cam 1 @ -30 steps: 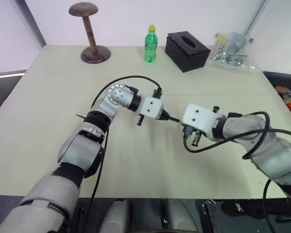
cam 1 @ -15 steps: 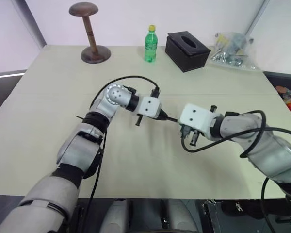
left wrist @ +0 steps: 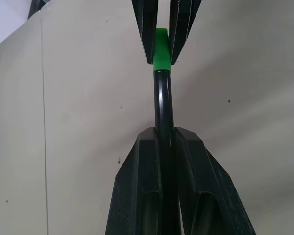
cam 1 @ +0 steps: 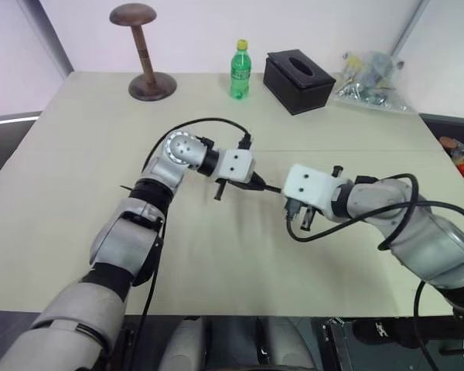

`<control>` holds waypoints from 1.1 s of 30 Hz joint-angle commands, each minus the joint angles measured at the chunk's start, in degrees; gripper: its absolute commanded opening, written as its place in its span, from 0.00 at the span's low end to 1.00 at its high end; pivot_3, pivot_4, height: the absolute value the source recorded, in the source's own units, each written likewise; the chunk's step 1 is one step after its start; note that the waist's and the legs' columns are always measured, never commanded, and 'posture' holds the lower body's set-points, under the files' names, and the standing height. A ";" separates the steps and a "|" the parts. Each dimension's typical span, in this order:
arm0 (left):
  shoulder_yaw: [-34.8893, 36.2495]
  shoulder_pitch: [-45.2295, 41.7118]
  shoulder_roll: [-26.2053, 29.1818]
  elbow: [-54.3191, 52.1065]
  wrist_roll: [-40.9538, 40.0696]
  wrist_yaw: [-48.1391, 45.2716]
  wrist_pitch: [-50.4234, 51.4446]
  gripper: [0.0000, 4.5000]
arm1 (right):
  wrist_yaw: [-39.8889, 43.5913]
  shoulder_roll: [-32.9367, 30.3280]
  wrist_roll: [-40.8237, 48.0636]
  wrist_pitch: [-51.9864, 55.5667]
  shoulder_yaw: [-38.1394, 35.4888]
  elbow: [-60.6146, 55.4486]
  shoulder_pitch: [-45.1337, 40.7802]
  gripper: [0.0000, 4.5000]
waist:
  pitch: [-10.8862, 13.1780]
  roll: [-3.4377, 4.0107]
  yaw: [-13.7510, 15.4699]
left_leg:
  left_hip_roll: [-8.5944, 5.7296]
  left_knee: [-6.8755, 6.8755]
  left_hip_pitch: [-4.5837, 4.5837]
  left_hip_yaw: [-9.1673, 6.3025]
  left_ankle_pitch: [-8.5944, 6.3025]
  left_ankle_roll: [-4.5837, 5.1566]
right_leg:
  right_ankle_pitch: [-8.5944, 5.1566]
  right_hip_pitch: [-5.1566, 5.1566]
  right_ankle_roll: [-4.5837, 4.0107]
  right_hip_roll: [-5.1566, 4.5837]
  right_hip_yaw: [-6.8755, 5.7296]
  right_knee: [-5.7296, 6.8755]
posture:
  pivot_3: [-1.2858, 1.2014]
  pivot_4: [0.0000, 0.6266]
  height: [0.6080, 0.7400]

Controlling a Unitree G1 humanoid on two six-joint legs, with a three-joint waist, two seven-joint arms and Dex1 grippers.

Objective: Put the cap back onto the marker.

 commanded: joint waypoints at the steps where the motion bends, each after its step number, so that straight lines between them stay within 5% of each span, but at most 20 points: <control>1: -1.26 -0.13 -4.37 -5.99 -4.48 -4.12 -0.67 0.00 | -2.28 1.71 -2.84 -1.89 -1.36 0.23 -3.55 0.01 | 0.00 0.00 -0.02 | 0.00 0.00 0.00 0.00 0.00 0.00 | 0.00 0.00 0.00 0.00 0.00 0.00 | 0.52 0.24 1.00; 18: -1.75 1.17 -2.44 -7.27 -2.67 -5.63 1.30 0.00 | -1.61 -0.77 -3.42 -2.79 -0.36 0.14 -2.83 0.01 | 0.00 0.00 0.01 | 0.01 0.00 -0.01 0.00 0.00 0.00 | 0.00 -0.02 0.00 -0.01 0.00 0.00 | 0.52 0.24 1.00; 27: -2.21 1.79 -0.87 -7.69 -2.92 -5.86 0.99 0.00 | -0.30 -3.14 -3.59 -2.92 -1.41 -0.22 -0.77 0.99 | 0.00 0.00 -0.05 | 0.01 0.00 -0.04 0.00 0.00 0.00 | 0.00 -0.04 0.00 -0.03 0.00 0.00 | 0.52 0.24 1.00; 33: -2.48 2.60 1.87 -7.28 -2.50 -5.35 0.88 0.00 | 1.53 -5.90 -2.07 -2.19 -5.02 -2.45 3.66 0.99 | 0.00 0.01 -0.06 | 0.02 -0.01 -0.04 0.00 0.00 0.00 | 0.00 -0.07 0.00 0.01 0.02 0.00 | 0.52 0.24 1.00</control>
